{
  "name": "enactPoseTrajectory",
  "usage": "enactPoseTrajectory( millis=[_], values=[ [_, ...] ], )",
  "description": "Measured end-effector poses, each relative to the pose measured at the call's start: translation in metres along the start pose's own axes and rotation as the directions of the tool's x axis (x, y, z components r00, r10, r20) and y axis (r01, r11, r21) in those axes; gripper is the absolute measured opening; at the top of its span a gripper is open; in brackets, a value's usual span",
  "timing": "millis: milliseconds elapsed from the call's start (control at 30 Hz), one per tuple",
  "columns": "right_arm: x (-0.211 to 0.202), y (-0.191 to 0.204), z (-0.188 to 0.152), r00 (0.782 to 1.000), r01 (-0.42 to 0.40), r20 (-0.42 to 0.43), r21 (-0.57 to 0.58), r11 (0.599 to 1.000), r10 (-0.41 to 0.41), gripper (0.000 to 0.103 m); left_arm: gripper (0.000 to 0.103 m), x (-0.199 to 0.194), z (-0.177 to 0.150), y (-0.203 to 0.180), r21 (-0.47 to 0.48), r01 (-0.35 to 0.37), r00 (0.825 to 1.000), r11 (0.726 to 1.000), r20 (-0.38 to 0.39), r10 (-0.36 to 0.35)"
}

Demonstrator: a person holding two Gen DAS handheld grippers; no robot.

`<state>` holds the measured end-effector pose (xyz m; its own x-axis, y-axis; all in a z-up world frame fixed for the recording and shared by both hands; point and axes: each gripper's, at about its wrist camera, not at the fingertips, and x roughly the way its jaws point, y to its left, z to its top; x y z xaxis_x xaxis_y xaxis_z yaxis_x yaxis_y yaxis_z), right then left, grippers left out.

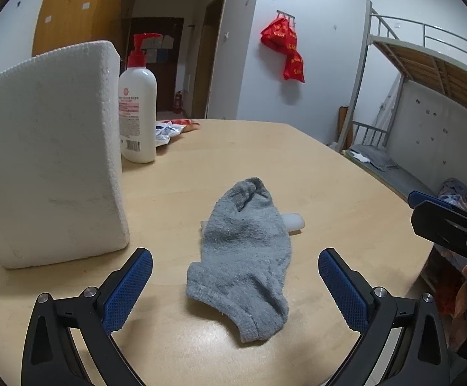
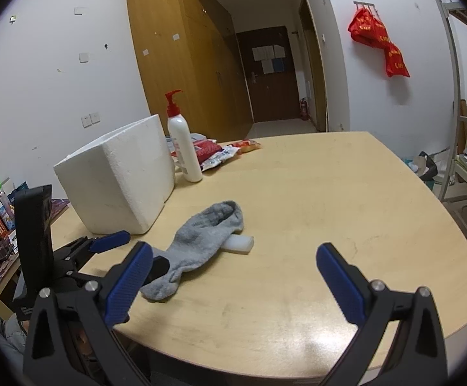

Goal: Organize soft objects
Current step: 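Grasp the grey sock with the left tool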

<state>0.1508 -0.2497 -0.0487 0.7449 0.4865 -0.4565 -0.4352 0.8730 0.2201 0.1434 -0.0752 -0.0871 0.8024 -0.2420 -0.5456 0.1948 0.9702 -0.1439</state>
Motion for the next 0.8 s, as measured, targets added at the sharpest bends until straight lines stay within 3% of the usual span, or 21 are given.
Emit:
enactPoseTrajectory(
  millis=[133, 400, 600, 667, 800],
  values=[
    [0.002, -0.003, 0.000, 1.000, -0.002, -0.004, 0.006, 1.000, 0.002, 0.103, 0.097, 0.008, 0.000, -0.001, 0.003, -0.002, 1.000, 1.000, -0.022, 0.002],
    [0.008, -0.010, 0.000, 1.000, 0.002, -0.020, 0.024, 1.000, -0.001, 0.103, 0.076, 0.024, -0.005, -0.002, 0.020, 0.021, 0.996, 1.000, -0.083, -0.019],
    [0.014, -0.011, 0.000, 0.999, 0.002, -0.032, 0.029, 1.000, -0.001, 0.103, 0.057, 0.028, -0.007, 0.002, 0.012, 0.015, 0.995, 1.000, -0.100, -0.014],
    [0.015, -0.012, -0.001, 0.999, -0.001, -0.036, 0.028, 1.000, 0.002, 0.103, 0.045, 0.028, -0.007, 0.001, 0.018, 0.014, 0.995, 1.000, -0.099, -0.013],
    [0.019, -0.013, -0.001, 0.999, 0.002, -0.046, 0.031, 1.000, -0.001, 0.103, 0.030, 0.028, -0.007, -0.001, 0.030, 0.027, 0.995, 0.999, -0.095, -0.024]
  ],
)
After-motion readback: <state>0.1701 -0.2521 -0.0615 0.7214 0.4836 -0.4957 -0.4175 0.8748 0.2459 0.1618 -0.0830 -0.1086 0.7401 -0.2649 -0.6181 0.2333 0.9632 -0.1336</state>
